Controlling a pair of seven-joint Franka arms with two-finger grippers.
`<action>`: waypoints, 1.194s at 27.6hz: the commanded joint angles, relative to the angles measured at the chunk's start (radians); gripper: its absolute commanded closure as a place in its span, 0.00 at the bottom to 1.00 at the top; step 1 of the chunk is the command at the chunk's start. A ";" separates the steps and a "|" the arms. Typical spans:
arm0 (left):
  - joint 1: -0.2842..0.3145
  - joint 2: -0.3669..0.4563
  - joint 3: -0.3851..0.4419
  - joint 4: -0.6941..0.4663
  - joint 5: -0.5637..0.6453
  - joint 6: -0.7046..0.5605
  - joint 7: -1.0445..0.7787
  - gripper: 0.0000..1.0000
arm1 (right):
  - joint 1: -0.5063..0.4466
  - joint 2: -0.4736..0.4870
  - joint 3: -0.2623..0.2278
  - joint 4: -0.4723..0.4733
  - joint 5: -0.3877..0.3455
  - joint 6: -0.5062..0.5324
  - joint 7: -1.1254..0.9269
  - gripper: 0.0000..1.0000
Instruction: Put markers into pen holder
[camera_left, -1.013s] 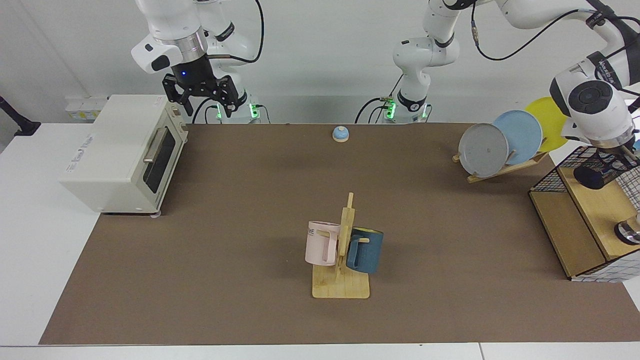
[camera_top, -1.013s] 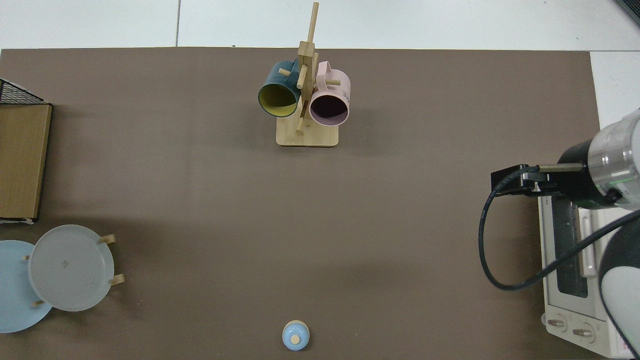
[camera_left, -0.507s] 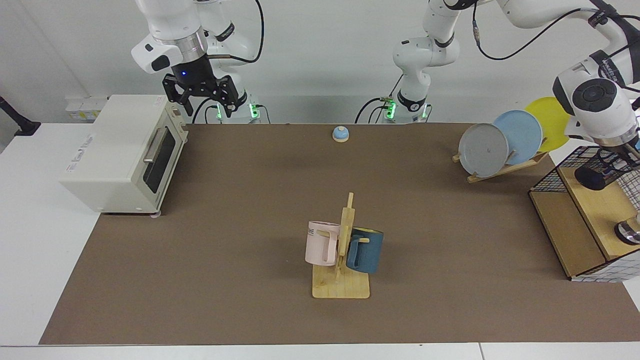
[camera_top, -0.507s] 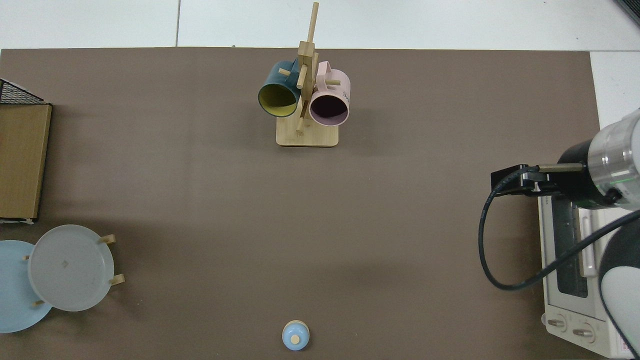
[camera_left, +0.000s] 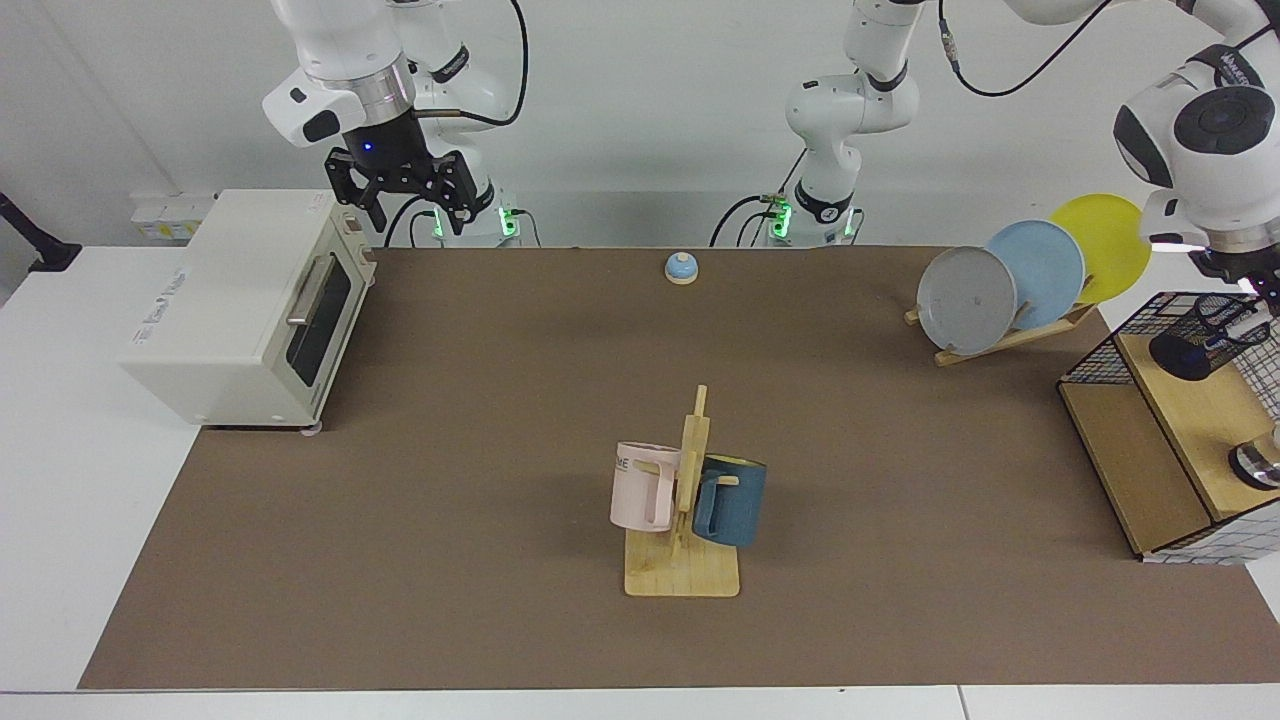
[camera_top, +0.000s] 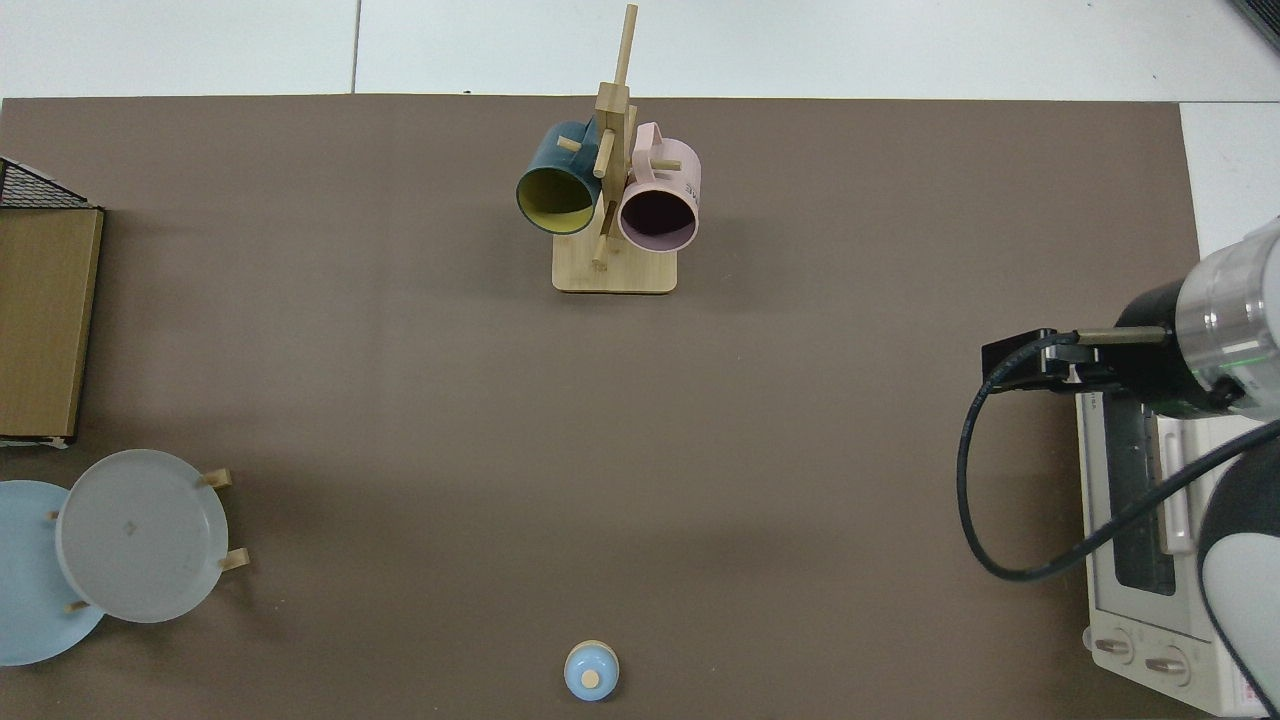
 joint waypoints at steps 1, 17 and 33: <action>-0.014 -0.022 -0.003 0.032 -0.110 -0.045 -0.004 0.13 | -0.014 0.002 0.007 0.003 0.016 0.013 0.013 0.00; -0.049 -0.138 -0.071 0.074 -0.479 -0.331 -0.302 0.00 | -0.014 0.002 0.007 0.003 0.018 0.013 0.013 0.00; -0.035 -0.178 -0.244 0.084 -0.660 -0.440 -0.884 0.00 | -0.014 0.002 0.007 0.003 0.016 0.013 0.013 0.00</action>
